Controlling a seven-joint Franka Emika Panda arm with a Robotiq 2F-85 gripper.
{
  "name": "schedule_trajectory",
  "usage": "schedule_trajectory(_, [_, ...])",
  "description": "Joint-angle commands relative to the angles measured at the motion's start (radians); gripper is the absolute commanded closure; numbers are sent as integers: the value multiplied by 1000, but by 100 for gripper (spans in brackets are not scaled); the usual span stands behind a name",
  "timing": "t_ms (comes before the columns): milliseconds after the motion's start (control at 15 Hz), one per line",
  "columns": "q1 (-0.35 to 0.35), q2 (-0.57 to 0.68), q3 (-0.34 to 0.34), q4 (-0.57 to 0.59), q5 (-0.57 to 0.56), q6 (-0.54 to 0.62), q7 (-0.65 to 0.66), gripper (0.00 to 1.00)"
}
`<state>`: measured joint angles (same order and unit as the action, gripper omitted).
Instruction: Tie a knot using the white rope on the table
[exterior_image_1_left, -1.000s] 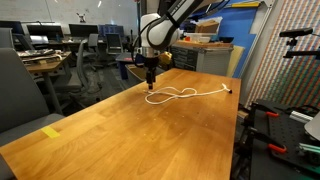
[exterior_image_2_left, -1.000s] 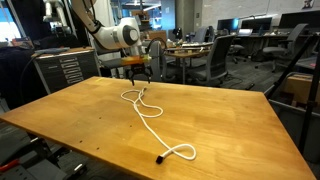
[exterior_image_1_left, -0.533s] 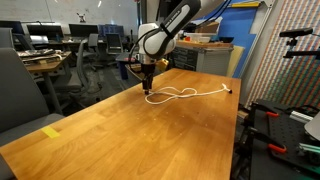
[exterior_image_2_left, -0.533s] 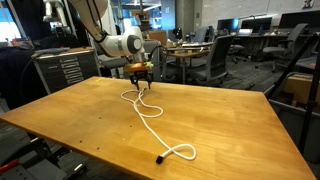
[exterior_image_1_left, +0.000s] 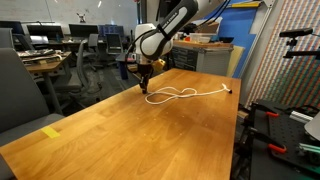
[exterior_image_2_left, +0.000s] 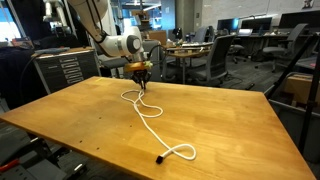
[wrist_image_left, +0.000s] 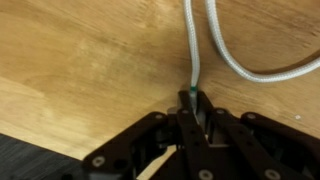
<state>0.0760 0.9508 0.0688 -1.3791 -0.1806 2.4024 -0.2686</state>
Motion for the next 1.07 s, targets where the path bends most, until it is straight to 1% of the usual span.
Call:
schedule_trajectory(0, [20, -28, 37, -1, -3, 4, -49, 99])
schedule_trajectory(67, [43, -59, 41, -34, -28, 19, -69, 94])
schedule_trajectory(200, [105, -146, 42, -113, -83, 0, -74, 95])
schedule_trajectory(400, [206, -196, 42, -116, -168, -24, -65, 95])
schedule_trajectory(667, [359, -227, 69, -99, -275, -29, -59, 95])
schedule_trajectory(1000, [529, -243, 142, -88, -368, 2, -75, 95])
